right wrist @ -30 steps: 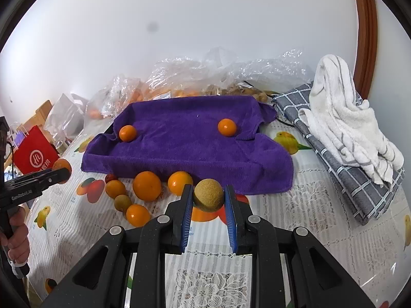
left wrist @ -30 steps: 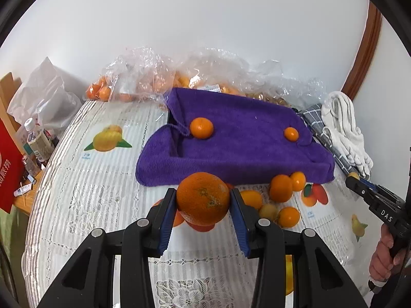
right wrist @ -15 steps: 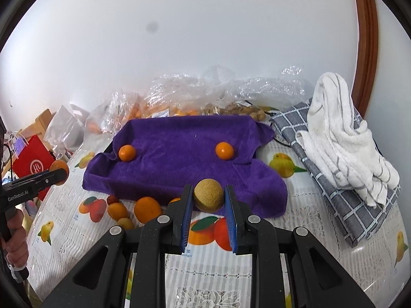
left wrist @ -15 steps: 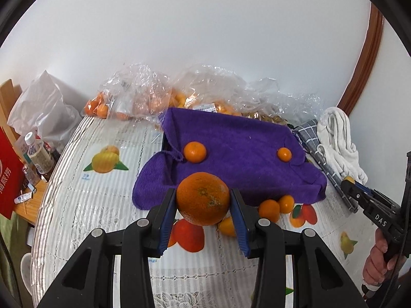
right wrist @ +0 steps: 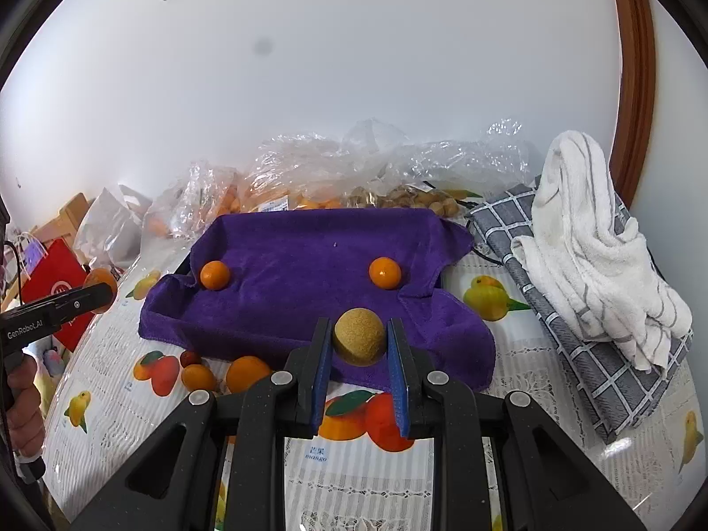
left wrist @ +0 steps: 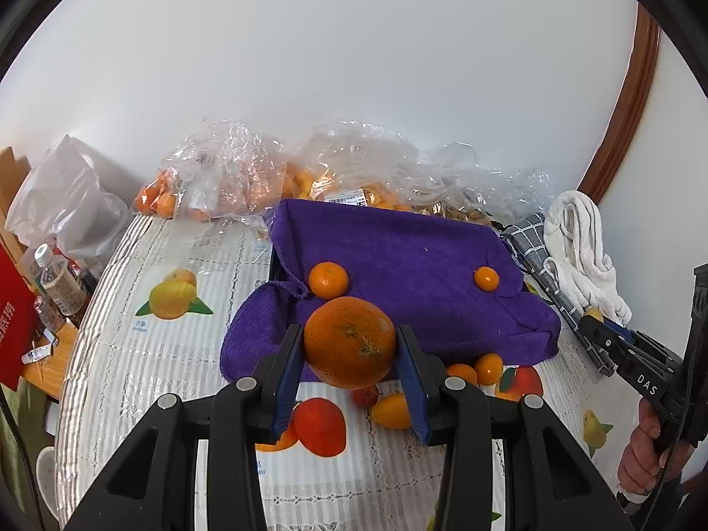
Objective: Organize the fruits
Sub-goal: 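Carry the navel orange and the yellow-green fruit over the purple towel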
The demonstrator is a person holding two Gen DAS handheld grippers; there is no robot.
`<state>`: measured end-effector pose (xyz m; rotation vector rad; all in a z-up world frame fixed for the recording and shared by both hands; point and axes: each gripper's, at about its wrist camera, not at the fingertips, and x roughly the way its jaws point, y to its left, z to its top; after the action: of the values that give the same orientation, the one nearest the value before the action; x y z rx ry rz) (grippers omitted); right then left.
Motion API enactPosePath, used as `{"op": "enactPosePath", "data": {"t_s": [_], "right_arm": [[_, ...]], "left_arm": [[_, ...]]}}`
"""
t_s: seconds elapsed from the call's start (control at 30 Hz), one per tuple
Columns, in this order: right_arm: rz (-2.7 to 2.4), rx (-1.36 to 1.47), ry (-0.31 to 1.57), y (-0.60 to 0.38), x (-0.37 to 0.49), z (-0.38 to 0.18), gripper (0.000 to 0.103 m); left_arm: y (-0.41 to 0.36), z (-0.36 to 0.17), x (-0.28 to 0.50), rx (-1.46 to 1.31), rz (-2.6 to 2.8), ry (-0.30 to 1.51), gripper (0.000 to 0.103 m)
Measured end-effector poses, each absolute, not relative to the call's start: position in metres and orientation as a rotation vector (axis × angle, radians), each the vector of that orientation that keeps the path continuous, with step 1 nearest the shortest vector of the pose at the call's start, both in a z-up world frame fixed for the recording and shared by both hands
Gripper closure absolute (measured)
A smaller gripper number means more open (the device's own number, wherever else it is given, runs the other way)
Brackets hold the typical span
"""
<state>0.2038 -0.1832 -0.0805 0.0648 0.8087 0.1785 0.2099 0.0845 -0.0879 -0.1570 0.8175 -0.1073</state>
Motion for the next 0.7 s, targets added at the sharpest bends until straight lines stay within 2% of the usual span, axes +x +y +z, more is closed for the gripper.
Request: {"op": "enactPosePath", "data": {"t_s": [0.7], "right_arm": [[0.153,0.080,0.819,-0.190,0.236,-0.095,0.079]], "left_arm": [[0.075,-0.095,0.251,-0.166,-0.145,0.820,0.064]]}}
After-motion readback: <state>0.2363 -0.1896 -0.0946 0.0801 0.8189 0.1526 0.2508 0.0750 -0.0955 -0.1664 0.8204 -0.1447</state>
